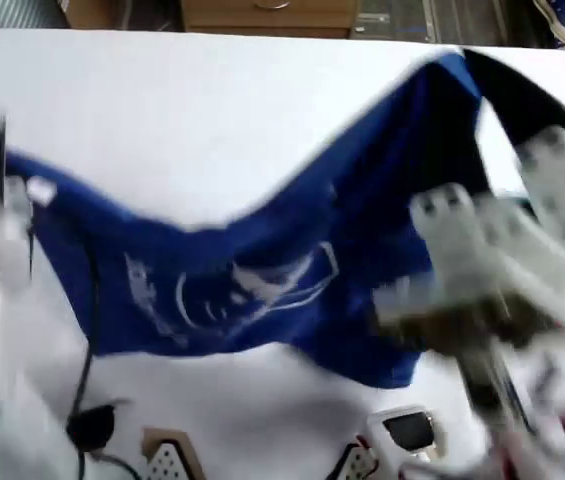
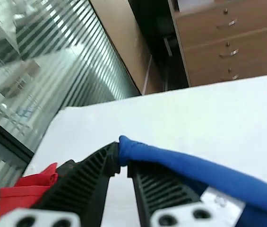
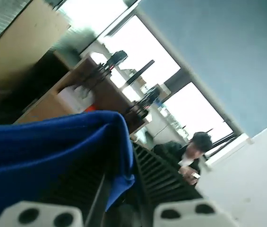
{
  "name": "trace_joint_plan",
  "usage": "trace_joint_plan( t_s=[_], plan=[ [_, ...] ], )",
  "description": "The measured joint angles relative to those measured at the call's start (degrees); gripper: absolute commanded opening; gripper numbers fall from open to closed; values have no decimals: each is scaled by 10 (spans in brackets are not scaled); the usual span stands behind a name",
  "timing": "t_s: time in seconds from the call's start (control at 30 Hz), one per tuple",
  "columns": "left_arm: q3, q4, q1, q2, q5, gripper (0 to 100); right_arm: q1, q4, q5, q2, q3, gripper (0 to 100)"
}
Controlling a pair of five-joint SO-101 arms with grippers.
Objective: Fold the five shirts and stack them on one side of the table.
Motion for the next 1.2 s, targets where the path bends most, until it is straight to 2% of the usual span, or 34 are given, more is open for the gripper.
trace_joint_plan(
  t_s=[0.33,0.63,0.87,1.07,1.2],
  plan=[
    [1,-84,18,177,0,23,1,-81,20,194,1,21],
    [1,-122,32,251,-1,23,27,-130,47,300,2,21],
    [1,-130,32,304,-4,23,54,-118,47,354,2,21],
    [5,-130,32,342,-40,23,55,-62,47,392,2,21],
    [5,-97,33,363,-70,23,55,0,47,415,2,21]
  ],
)
